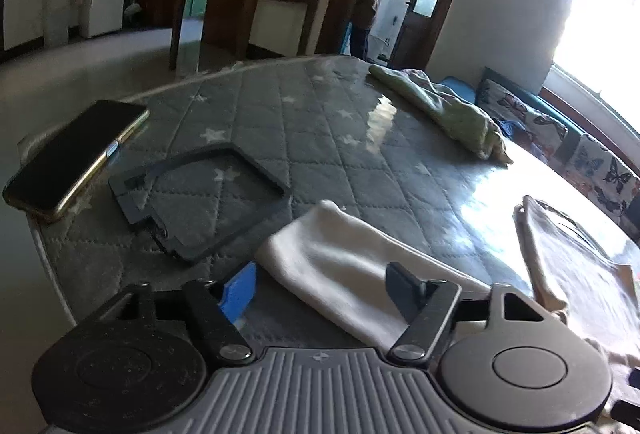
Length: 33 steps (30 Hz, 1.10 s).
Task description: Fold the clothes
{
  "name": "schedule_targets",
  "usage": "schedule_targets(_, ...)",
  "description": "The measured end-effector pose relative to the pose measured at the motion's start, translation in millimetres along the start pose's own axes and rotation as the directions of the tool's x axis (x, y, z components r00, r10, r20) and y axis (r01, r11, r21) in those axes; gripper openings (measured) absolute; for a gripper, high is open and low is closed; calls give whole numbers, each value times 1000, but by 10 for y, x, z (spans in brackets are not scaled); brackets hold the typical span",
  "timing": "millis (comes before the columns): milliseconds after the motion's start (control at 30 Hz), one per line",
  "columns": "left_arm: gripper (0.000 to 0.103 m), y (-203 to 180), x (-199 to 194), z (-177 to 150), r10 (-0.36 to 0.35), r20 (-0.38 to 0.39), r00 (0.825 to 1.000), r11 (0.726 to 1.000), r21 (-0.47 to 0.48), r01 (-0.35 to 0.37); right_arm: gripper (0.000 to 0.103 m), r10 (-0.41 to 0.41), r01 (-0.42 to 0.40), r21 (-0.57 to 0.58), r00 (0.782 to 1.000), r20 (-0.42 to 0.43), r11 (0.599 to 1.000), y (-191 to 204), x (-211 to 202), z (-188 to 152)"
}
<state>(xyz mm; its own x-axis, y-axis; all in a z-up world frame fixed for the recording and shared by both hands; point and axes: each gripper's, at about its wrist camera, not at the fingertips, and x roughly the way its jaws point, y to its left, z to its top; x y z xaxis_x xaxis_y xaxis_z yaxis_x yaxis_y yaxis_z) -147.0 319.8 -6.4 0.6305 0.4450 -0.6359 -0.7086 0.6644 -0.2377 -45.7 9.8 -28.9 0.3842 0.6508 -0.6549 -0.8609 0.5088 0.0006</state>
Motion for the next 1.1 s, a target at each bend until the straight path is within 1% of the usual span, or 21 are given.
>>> schedule_targets(33, 61, 4, 13, 7, 8, 4, 1000, 1000, -1, -8, 52, 0, 0, 3, 1000, 4, 1000, 3, -17, -2)
schedule_targets(67, 51, 10, 23, 15, 18, 7, 1000, 1000, -5, -18, 52, 0, 0, 7, 1000, 7, 1000, 2, -35, -10)
schedule_targets(100, 45, 17, 33, 22, 28, 9, 1000, 1000, -8, -28, 52, -1, 0, 12, 1000, 10, 1000, 0, -53, -20)
schedule_targets(167, 19, 32, 54, 38, 45, 13, 999, 999, -17, -45, 54, -1, 1, 23, 1000, 16, 1000, -4, -89, -40)
schedule_targets(233, 11, 50, 64, 64, 38, 8, 999, 998, -41, -38, 55, -3, 3, 30, 1000, 20, 1000, -16, -122, -58)
schedule_targets(267, 8, 45, 42, 69, 25, 11, 1000, 999, -48, -24, 55, -8, 7, 37, 1000, 25, 999, -28, -155, -69)
schedule_targets(333, 7, -12, -33, 79, -7, 27, 1000, 999, -43, 8, 55, -18, 16, 52, 999, 38, 999, -63, -221, -82)
schedule_targets(433, 6, -213, -202, 109, -84, 53, 995, 996, -15, 85, 56, -36, 31, 83, 998, 60, 996, -134, -333, -111)
schedule_targets(500, 6, -395, -318, 119, -151, 62, 987, 989, 14, 150, 56, -51, 44, 102, 996, 68, 994, -193, -396, -141)
schedule_targets(567, 6, -621, -441, 120, -223, 65, 973, 974, 50, 220, 56, -67, 58, 118, 995, 74, 991, -250, -454, -172)
schedule_targets(633, 6, -870, -556, 113, -300, 64, 952, 951, 92, 294, 56, -84, 73, 136, 993, 78, 988, -308, -512, -208)
schedule_targets(700, 6, -1135, -664, 85, -377, 52, 925, 920, 133, 368, 56, -104, 90, 158, 991, 85, 983, -382, -574, -248)
schedule_targets(800, 6, -1533, -819, 26, -487, 23, 873, 860, 190, 474, 56, -134, 114, 195, 987, 93, 974, -497, -670, -313)
schedule_targets(867, 6, -1795, -877, -46, -543, -3, 840, 818, 223, 529, 56, -153, 129, 219, 984, 96, 967, -571, -730, -356)
schedule_targets(933, 6, -2038, -914, -152, -589, -38, 807, 777, 246, 579, 56, -177, 148, 247, 979, 100, 958, -660, -806, -409)
schedule_targets(1000, 6, -2245, -920, -260, -623, -74, 779, 742, 261, 618, 56, -196, 163, 266, 975, 101, 950, -727, -862, -450)
schedule_targets(1100, 6, -2474, -863, -418, -650, -134, 748, 702, 270, 659, 56, -230, 192, 300, 969, 94, 934, -839, -944, -530)
